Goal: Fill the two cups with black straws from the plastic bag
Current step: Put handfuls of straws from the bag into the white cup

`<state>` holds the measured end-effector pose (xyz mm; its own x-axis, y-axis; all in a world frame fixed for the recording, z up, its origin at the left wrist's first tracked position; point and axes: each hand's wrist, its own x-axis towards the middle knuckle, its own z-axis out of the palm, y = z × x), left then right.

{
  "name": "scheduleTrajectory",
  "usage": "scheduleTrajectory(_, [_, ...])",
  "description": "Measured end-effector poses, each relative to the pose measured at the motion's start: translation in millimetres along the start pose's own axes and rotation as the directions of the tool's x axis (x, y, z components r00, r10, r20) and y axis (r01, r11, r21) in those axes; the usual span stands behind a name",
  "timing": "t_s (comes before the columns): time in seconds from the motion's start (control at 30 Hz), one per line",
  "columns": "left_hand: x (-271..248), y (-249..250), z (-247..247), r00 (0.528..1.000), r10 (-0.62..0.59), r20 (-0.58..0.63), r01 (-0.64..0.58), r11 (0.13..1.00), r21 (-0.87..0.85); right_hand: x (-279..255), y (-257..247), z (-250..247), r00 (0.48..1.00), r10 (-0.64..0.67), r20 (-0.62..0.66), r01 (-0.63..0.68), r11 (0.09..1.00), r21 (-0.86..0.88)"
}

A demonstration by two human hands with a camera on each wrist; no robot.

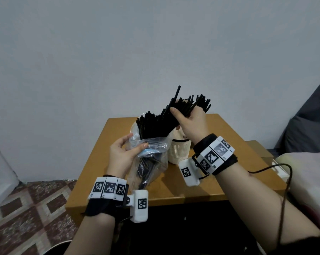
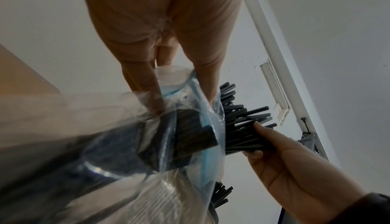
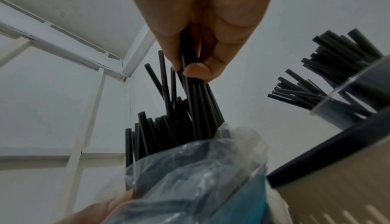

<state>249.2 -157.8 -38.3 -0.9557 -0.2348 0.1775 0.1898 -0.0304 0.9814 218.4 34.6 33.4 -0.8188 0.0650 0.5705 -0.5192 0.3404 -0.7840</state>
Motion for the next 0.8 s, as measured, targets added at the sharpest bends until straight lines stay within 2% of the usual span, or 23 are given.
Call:
scheduleTrajectory(0.23, [4, -2, -2, 1.000, -0.012, 0.009, 0.013, 1.000, -0.027, 1, -10, 0, 0.995, -0.035, -0.095, 0.042, 0.997, 0.069])
scheduleTrajectory(0.4, [2, 0, -1, 1.000, -0.015, 0.016, 0.016, 0.998, -0.062, 1, -12, -2, 0.972, -0.177, -0.157, 0.177, 0.984, -0.009])
scheduleTrajectory(0.57, [2, 0, 0, 1.000, -0.014, 0.024, 0.016, 0.997, -0.082, 1, -15, -5, 0.953, -0.255, -0.162, 0.251, 0.967, -0.045])
scheduleTrajectory(0.8, [3, 1, -1, 1.000, -0.018, 0.012, 0.019, 0.998, -0.068, 8, -22, -9, 0.951, -0.258, -0.171, 0.251, 0.966, -0.058])
